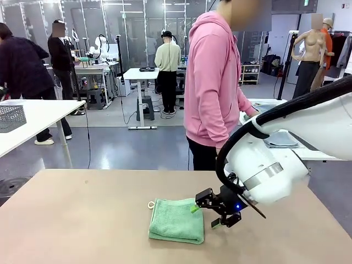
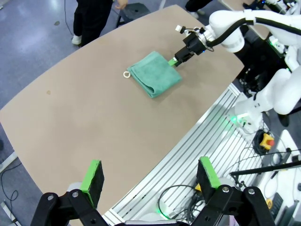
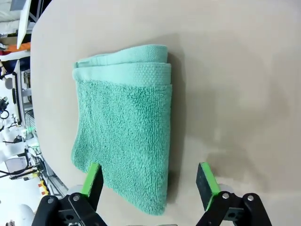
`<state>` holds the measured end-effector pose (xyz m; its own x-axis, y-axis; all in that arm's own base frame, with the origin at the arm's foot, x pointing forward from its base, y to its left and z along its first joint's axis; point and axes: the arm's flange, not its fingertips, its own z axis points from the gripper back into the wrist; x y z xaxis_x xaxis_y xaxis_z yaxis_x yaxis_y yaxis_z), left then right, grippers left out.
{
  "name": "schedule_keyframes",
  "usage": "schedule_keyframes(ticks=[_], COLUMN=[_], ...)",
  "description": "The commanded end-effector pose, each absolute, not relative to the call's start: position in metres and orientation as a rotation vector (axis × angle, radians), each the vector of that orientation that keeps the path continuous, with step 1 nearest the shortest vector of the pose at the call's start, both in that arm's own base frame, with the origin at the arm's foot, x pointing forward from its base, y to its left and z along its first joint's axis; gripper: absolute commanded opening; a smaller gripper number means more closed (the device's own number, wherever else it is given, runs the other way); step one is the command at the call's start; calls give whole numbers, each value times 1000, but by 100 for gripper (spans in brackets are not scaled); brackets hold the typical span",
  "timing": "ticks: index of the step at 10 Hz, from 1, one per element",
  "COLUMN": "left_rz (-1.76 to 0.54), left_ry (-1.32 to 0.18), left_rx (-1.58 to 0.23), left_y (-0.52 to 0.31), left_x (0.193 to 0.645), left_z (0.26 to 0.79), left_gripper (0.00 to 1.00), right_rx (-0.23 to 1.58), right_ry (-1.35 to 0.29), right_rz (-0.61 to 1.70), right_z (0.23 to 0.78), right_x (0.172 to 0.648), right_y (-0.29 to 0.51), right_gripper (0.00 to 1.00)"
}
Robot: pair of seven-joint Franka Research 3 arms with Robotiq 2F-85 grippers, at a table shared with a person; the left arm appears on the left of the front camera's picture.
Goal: Fold the towels and place them in the basket.
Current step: Place the folded Towel with hook on the right side of the table.
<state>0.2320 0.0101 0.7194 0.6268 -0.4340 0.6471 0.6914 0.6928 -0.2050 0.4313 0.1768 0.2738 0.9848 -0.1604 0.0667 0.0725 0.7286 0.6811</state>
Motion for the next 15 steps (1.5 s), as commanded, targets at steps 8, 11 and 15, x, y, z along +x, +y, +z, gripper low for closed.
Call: schedule_keyframes(ticks=[8, 11, 15], left_rz=[-698, -698, -698], left_ry=[-606, -606, -606], left_rx=[-478, -478, -478], left_y=[9, 9, 9], left_x=[231, 231, 231], left_z=[720, 720, 720], left_gripper=[100, 100, 100], right_rx=[780, 780, 772], right_ry=[-134, -136, -147], right_rz=[-121, -131, -132], right_z=[257, 257, 263], right_x=[448, 451, 452], right_y=[210, 219, 228], right_gripper=[47, 0, 0])
